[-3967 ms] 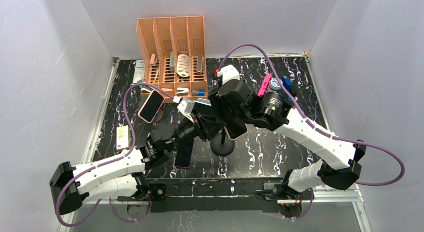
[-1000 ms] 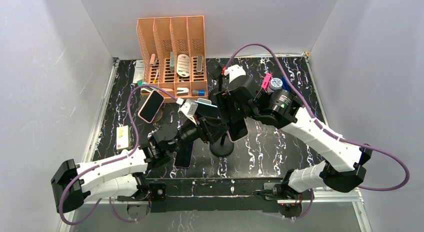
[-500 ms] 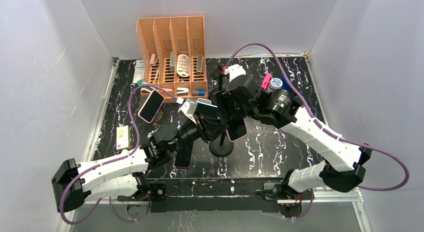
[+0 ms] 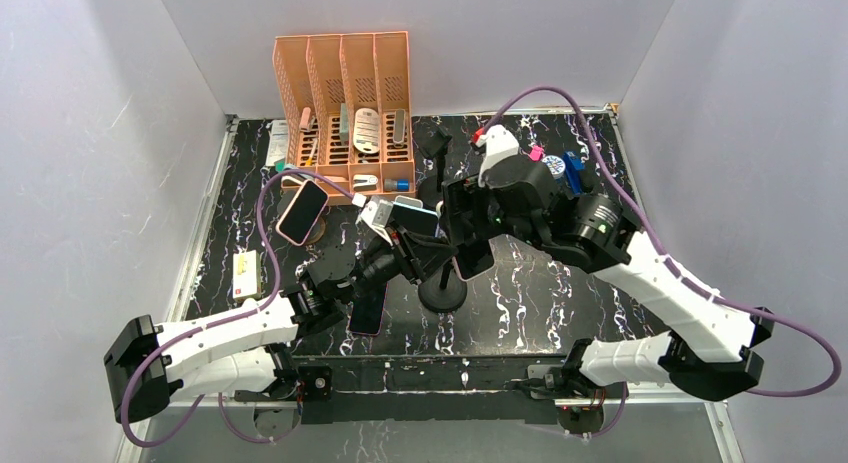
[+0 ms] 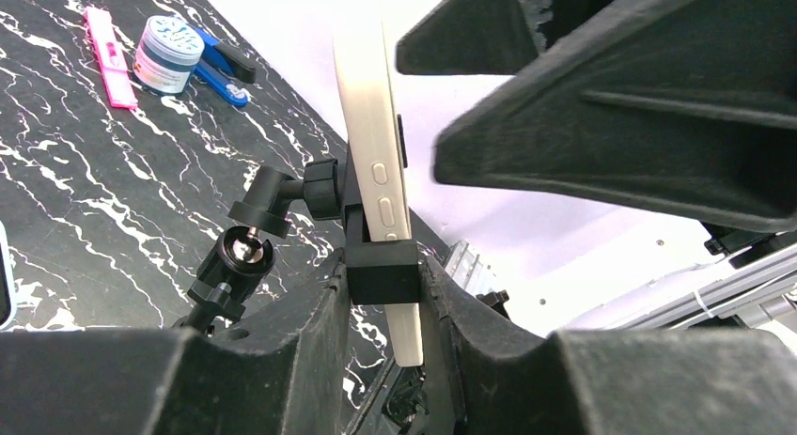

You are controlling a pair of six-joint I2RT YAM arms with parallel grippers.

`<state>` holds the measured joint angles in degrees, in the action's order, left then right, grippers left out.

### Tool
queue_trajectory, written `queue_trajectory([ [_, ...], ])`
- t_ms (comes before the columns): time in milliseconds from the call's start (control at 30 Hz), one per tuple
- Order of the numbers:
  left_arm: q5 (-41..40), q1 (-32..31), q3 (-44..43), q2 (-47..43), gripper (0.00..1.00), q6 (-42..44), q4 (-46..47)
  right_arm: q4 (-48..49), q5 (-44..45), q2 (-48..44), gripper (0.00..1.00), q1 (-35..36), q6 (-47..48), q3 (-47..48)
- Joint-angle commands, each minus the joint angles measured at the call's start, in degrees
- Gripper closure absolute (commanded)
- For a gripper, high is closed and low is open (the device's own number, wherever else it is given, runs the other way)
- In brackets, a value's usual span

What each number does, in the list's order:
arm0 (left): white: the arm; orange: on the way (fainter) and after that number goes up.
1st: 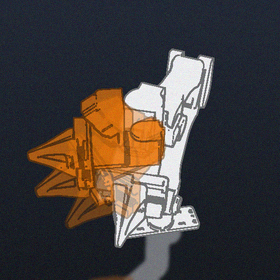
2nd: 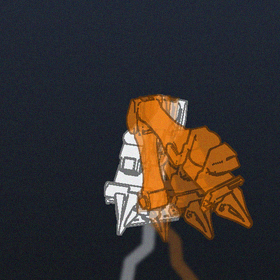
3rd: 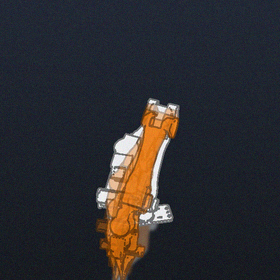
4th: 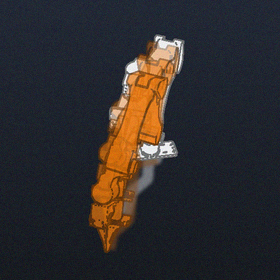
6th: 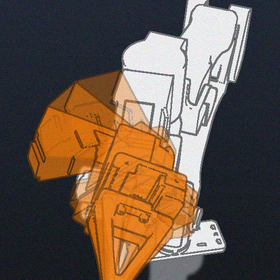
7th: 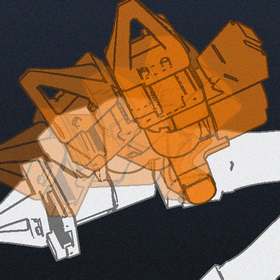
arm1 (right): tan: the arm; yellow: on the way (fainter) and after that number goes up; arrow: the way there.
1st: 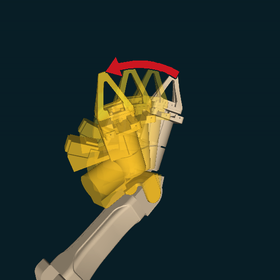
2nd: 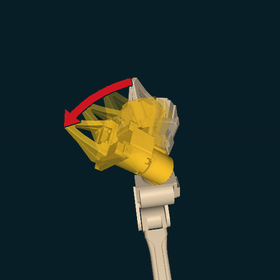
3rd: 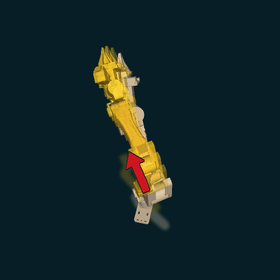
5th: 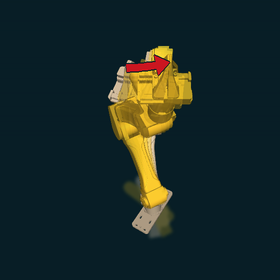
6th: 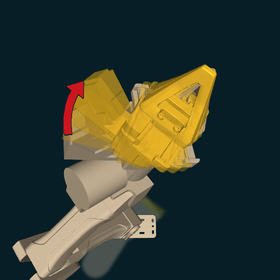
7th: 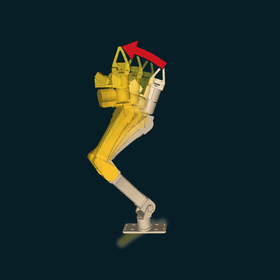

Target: Remove the phone from the phone stand

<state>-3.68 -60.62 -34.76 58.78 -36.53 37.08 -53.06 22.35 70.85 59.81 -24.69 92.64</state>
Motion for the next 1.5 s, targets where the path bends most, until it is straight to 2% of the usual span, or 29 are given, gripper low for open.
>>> queue_trajectory([
  [0,-3.22,0.24,0.18,-0.16,1.0,-0.99,1.42,4.51,1.12,-4.39,0.01,0.37,0.09,-2.93],
  [167,-3.9,0.25,0.18,-0.4,1.0,-1.97,0.16,7.03,1.63,-8.53,0.01,0.39,1.64,-6.51],
  [300,-3.88,0.24,-0.15,-0.38,1.0,-2.3,-0.87,5.83,1.69,-6.8,0.01,0.58,1.4,-4.59],
  [600,-4.11,0.24,-0.78,-0.94,1.0,-2.79,-3.19,8.85,16.57,-2.88,0.01,8.49,3.47,-4.23],
  [900,-5.21,0.24,-0.97,-1.64,1.0,-4.0,-4.56,16.48,22.63,-3.11,0.01,9.84,4.8,-9.38],
  [1067,-6.01,0.24,-1.35,-2.05,1.0,-4.15,-5.43,18.77,22.83,-2.77,0.01,9.87,5.66,-11.43],
  [1333,-6.25,0.24,-1.38,-2.36,1.0,-4.31,-5.87,20.23,21.65,-3.22,0.1,9.87,6.56,-13.59],
  [1467,-6.16,0.24,-1.69,-2.18,1.0,-4.41,-5.96,19.15,21.08,-2.62,0.1,9.88,6.31,-13.76],
])
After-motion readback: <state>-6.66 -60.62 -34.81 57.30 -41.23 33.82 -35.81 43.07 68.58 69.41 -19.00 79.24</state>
